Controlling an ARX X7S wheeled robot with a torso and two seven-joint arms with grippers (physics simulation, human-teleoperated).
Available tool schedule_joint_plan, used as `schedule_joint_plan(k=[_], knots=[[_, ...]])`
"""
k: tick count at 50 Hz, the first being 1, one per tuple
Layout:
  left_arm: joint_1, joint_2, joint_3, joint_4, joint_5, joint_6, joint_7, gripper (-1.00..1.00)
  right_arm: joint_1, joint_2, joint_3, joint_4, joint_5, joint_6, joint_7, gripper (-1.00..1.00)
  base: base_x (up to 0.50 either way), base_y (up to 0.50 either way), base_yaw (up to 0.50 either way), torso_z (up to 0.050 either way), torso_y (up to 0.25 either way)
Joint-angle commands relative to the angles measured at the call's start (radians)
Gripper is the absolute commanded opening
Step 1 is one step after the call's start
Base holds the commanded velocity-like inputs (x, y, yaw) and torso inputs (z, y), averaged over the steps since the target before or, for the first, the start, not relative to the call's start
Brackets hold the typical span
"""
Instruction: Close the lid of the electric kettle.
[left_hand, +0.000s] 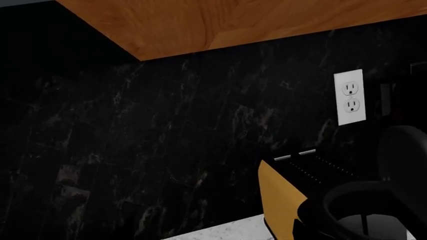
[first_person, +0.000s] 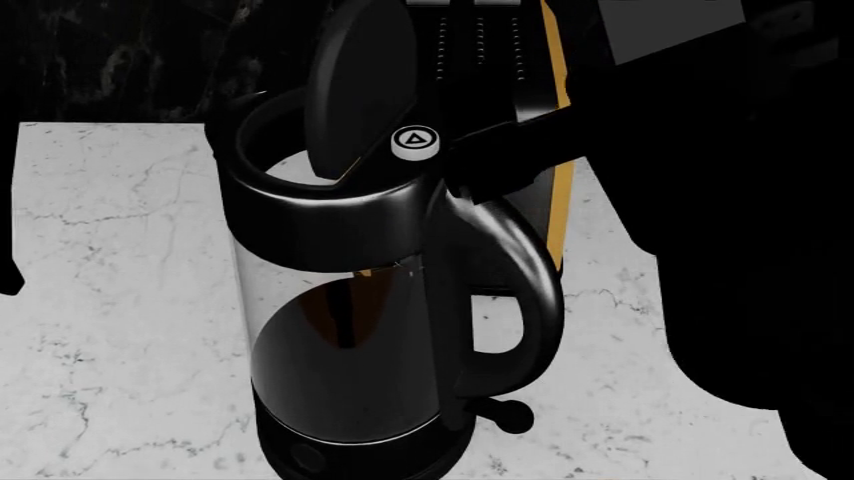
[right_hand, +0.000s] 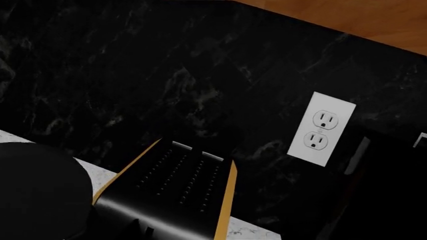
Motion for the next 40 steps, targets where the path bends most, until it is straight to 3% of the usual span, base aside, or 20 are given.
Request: schedule_joint_plan(k=[1,27,40], knots=[[0.011,-0.009,0.001,0.001,0.014,0.01,0.011,1.0,0.028,-0.03,-0.045,0.068,-0.039,-0.015,-0.052,1.0,0.0,0.0,0.0,0.0,0.0],[0.064,-0.041,-0.026,0.017,0.037,0.041,0.04,1.0,0.177,-0.121,-0.16,0.22,-0.056,0.061,-0.125,1.0,0.0,0.0,0.0,0.0,0.0],[0.121,-0.051,-0.042,0.027,0.092,0.061,0.086,1.0,0.193,-0.152,-0.206,0.291,-0.1,0.019,-0.173,1.0,0.0,0.0,0.0,0.0,0.0]])
